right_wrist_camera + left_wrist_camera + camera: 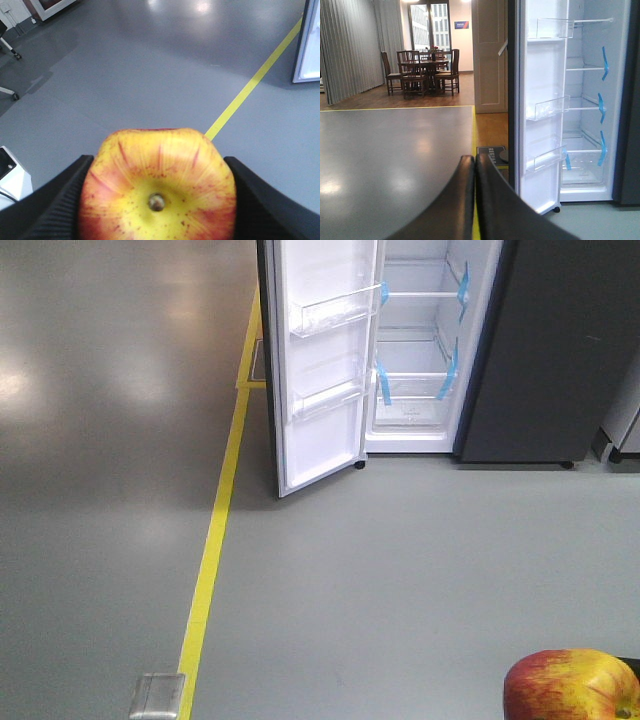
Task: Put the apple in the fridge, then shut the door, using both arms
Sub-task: 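Drive toward the open white refrigerator carrying the apple, then drive closer to the refrigerator opening with the apple held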
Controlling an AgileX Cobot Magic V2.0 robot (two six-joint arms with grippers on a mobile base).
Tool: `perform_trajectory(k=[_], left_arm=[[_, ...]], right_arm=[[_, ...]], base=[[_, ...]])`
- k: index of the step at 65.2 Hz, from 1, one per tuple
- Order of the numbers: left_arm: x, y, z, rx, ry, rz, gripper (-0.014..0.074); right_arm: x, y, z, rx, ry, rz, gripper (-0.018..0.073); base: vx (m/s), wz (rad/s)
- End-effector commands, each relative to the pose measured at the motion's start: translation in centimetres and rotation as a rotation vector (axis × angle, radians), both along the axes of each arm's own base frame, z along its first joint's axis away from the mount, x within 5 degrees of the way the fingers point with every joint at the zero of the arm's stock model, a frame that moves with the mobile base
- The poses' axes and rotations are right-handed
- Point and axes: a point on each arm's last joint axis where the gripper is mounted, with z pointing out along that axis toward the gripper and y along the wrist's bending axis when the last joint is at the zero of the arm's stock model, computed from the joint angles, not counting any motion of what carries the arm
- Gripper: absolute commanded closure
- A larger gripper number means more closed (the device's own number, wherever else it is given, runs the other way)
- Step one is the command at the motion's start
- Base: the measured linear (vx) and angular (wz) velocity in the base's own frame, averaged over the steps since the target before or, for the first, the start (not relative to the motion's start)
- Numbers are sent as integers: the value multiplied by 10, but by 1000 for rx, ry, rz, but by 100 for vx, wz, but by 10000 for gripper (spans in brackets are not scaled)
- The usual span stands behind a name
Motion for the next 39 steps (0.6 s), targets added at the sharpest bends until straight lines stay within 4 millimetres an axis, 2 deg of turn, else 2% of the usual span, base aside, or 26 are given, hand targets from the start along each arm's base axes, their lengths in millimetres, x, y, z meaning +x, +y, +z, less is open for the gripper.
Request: perform_trajectory(k=[1,39], left_arm=[[-1,0,-2,-11,-60,-3,602],[-1,0,-2,-11,-60,-3,602]], right_arm=[[2,1,14,65,-59,-19,223],[2,1,14,65,-59,-19,223]], base=[[31,-2],[26,-1]])
